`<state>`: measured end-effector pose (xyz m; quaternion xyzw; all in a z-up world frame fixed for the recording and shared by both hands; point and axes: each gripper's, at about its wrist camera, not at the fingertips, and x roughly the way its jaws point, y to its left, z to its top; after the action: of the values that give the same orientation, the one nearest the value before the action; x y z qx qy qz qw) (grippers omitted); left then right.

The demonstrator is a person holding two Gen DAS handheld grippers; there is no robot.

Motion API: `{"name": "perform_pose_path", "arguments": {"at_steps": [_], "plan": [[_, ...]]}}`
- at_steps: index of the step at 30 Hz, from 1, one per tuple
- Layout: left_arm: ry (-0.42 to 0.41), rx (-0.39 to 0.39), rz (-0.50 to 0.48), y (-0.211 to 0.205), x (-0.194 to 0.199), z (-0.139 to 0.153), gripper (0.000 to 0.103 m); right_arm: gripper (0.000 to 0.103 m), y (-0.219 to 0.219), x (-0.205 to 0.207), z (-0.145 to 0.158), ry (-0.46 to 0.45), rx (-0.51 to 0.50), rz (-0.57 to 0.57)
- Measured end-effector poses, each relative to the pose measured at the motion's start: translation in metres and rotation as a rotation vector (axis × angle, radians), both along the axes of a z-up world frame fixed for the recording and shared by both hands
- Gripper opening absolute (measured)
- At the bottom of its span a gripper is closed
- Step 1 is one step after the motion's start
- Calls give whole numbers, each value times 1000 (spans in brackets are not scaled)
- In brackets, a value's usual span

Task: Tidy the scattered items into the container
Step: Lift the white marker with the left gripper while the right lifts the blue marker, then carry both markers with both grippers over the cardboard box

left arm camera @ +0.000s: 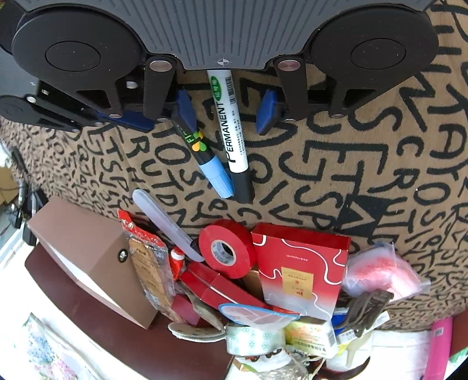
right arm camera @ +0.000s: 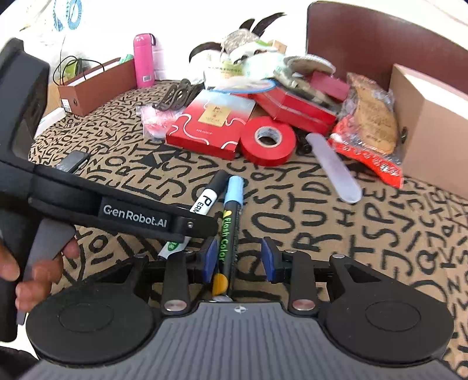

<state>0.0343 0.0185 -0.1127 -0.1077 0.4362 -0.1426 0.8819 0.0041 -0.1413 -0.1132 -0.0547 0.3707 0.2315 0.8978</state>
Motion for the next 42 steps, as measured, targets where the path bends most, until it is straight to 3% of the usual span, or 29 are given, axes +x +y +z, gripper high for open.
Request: {"name": "perform_pose_path", "arguments": {"at_steps": [1, 3, 5, 8, 10, 12, 16, 17, 19, 20, 23, 25, 28, 29, 30, 36, 42], "plan": [[-5, 18, -1, 0, 0, -1, 48, 36, 2, 2, -2, 7, 2, 3], [-10, 48, 2, 1, 1, -2, 13, 30, 5, 5, -8, 19, 2, 4], [1, 52, -6, 6, 2, -1, 12, 20, 6, 7, -11, 19, -9, -11], [12, 44, -10, 11, 3, 0, 12, 18, 0, 7, -9, 35, -6, -48], [6, 49, -12, 11, 5, -1, 19, 18, -4, 6, -7, 45, -12, -63], [0, 51, -22, 8, 9, -1, 35, 18, -5, 8, -6, 53, -7, -54], [-10, 71, -34, -1, 15, -2, 41, 18, 0, 16, -9, 46, -13, -48], [-11, 81, -36, -3, 16, -2, 41, 18, 2, 19, -10, 49, -15, -47], [-11, 114, -40, -7, 18, -1, 14, 19, 5, 23, -11, 52, -19, -42], [-11, 126, -47, -8, 18, -1, 12, 19, 6, 25, -12, 55, -21, -39], [-14, 132, -61, -9, 16, -1, 15, 19, 5, 30, -11, 79, -11, -43], [-20, 132, -65, -11, 17, -2, 30, 19, 4, 34, -12, 90, -1, -40], [-15, 132, -66, -12, 21, -2, 31, 18, 3, 38, -13, 91, 12, -43], [-13, 136, -65, -13, 21, -1, 30, 18, 2, 39, -14, 93, 28, -49], [-13, 145, -65, -14, 20, 0, 12, 18, -1, 39, -14, 97, 46, -57], [-1, 89, -68, -24, 8, 6, 11, 18, -19, 26, -12, 121, 149, -108], [-55, 64, -116, -53, 10, 31, 11, 18, -54, 14, 2, 107, 251, -175]]}}
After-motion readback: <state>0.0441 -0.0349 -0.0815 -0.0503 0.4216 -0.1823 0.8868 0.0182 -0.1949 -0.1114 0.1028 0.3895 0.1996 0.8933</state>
